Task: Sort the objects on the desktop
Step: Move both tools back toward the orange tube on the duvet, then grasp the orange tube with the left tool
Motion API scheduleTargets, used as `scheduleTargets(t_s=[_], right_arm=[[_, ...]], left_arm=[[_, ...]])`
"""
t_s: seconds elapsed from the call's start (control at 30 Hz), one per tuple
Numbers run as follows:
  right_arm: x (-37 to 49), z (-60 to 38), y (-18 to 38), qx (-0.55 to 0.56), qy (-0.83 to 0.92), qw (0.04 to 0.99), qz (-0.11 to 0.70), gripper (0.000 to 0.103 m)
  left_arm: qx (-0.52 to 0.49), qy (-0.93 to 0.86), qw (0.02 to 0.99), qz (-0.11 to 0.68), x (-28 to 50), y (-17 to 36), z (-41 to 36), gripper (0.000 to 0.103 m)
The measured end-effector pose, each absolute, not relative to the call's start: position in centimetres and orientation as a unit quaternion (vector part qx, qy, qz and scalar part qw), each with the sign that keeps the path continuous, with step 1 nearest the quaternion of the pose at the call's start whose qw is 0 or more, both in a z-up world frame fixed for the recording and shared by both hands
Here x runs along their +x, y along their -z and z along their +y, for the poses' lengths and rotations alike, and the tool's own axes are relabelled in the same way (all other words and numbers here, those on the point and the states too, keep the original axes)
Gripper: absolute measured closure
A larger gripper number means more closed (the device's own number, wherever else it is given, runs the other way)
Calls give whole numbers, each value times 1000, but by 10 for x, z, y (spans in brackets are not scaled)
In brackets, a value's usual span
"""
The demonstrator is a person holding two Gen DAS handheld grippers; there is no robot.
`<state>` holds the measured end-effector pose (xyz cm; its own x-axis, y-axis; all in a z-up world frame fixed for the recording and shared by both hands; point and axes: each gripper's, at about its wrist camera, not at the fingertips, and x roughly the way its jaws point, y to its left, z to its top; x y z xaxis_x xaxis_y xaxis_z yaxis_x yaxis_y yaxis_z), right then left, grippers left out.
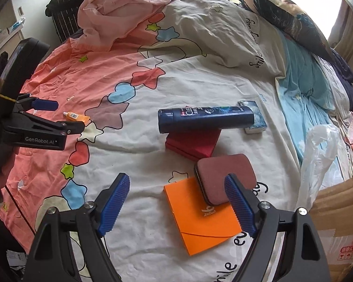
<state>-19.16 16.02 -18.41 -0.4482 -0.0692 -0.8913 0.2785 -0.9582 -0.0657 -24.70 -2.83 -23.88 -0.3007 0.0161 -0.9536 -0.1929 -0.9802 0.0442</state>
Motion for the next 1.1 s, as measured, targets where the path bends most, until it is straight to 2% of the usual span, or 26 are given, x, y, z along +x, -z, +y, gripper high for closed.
scheduleTargets(t_s=[0.37, 0.7, 0.83, 1.1], right_arm=[[-205, 153, 200, 517, 842, 103, 112, 23], [-208, 170, 216, 520, 829, 109, 176, 23], [-204, 160, 219, 514, 823, 143, 197, 23], [-208, 152, 223, 510, 827, 151, 181, 23]], left_arm=[[-590, -788, 100, 148, -256, 262, -35, 13], [-578, -770, 158, 220, -256, 280, -49, 13], [-565, -771, 188, 226, -253, 280, -47, 13], [-551, -780, 208, 213, -253, 277, -39, 13]])
